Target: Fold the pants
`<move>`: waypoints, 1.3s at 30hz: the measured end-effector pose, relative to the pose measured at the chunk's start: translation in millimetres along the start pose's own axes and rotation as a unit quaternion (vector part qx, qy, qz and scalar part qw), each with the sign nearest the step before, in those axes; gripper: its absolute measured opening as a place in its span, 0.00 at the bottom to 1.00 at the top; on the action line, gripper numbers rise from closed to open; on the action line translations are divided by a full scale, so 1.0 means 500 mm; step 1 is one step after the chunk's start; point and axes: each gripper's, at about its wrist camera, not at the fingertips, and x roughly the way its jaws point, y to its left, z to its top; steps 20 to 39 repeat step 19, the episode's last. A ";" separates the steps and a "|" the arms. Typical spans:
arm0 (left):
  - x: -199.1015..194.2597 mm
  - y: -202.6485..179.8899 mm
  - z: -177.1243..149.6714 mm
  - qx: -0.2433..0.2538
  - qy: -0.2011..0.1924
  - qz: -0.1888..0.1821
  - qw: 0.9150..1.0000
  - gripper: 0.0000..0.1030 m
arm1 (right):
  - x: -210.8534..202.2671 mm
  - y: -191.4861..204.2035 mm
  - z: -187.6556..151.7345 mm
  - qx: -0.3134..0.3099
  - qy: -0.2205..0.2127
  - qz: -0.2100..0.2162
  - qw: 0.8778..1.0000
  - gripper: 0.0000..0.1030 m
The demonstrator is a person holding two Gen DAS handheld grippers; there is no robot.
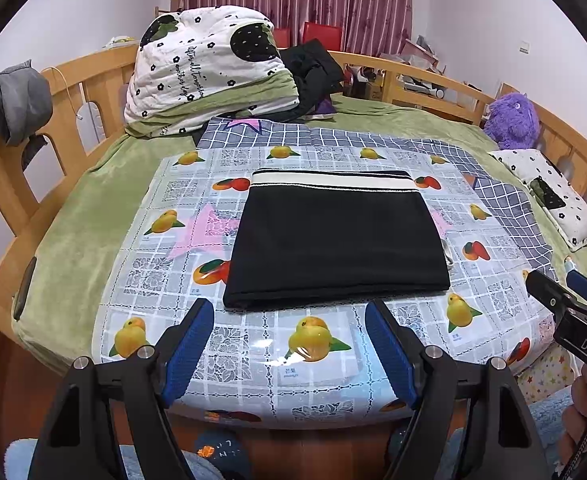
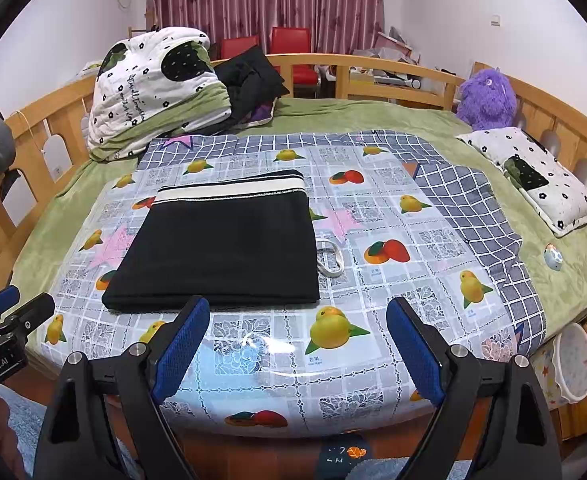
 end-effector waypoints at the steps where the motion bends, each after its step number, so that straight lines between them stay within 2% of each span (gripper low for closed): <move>1: 0.000 -0.001 -0.001 0.001 0.000 0.001 1.000 0.74 | 0.000 0.000 0.000 0.000 0.000 0.000 1.000 0.86; 39: 0.000 -0.002 0.004 0.008 -0.002 0.002 1.000 0.75 | 0.000 0.000 -0.001 0.000 -0.001 0.000 1.000 0.86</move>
